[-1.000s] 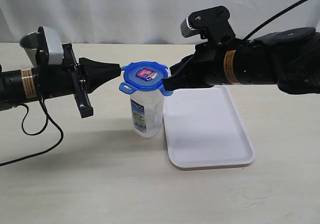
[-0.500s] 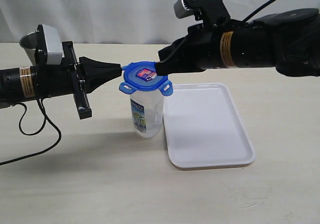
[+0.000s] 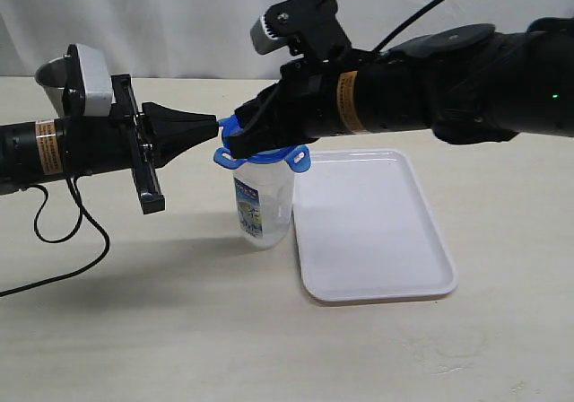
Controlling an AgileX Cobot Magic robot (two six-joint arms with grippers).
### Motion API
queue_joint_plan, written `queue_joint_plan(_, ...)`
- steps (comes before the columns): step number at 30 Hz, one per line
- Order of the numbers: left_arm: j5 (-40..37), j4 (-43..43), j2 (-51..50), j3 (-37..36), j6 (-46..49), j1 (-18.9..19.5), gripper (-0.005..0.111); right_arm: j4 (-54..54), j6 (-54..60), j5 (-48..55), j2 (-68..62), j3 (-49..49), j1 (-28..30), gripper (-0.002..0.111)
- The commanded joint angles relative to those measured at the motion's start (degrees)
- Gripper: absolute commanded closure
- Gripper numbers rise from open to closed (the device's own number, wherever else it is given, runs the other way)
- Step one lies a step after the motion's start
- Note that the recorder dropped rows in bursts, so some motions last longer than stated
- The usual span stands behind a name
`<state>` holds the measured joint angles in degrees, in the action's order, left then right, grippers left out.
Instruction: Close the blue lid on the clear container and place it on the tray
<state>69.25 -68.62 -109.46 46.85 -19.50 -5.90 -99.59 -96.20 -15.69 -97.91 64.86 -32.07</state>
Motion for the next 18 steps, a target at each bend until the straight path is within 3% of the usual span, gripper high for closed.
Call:
queue_joint_plan(1, -0.62, 0.1, 0.4, -0.39, -0.37, -0.15, 0.107, -0.32, 0.89, 3.97, -1.7, 2.2, -1.46, 0.104)
queue_joint_plan(18, -0.86, 1.45, 0.4, -0.39, -0.14, -0.15, 0.107, -0.35, 0.1, 3.99, -2.17, -2.47, -1.34, 0.104)
